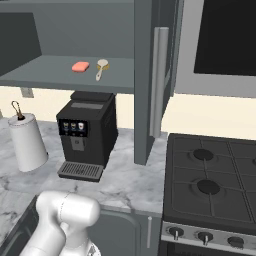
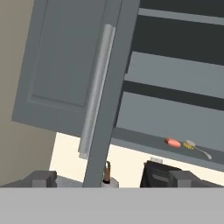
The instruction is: Pick up the bar soap and dish brush from the sink, and place them back in the cabinet, and close the cabinet doors.
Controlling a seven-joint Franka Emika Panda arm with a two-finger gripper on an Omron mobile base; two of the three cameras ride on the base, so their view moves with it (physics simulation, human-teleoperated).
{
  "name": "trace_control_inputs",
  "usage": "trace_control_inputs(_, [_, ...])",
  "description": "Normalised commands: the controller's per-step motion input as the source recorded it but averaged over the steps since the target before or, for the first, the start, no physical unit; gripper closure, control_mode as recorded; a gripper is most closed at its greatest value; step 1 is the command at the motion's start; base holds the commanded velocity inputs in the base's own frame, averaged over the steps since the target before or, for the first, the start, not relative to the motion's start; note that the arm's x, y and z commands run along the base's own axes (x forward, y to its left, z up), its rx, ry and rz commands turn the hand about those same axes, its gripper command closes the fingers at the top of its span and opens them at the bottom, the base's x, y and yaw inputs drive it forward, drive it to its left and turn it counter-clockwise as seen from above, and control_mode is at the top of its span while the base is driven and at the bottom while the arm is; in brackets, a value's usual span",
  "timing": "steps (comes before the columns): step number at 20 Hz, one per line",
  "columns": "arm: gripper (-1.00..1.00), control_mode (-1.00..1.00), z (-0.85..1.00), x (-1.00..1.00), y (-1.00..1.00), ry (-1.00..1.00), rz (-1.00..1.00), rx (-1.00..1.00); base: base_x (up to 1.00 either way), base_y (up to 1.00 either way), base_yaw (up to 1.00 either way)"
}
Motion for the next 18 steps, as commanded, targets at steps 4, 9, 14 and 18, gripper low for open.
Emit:
trace_control_inputs(4, [-1.0,-1.0,-0.06,0.0,0.43,0.0,0.0,0.0,0.0,0.0,0.0])
trace_control_inputs(9, [-1.0,-1.0,-0.09,0.0,0.38,0.0,0.0,0.0,0.0,0.0,0.0])
trace_control_inputs(14, [-1.0,-1.0,-0.09,0.01,0.22,-0.08,0.0,0.0,0.0,0.0,0.0])
trace_control_inputs(18, [-1.0,-1.0,-0.15,0.06,0.17,-0.1,-0.04,0.0,0.0,0.0,0.0])
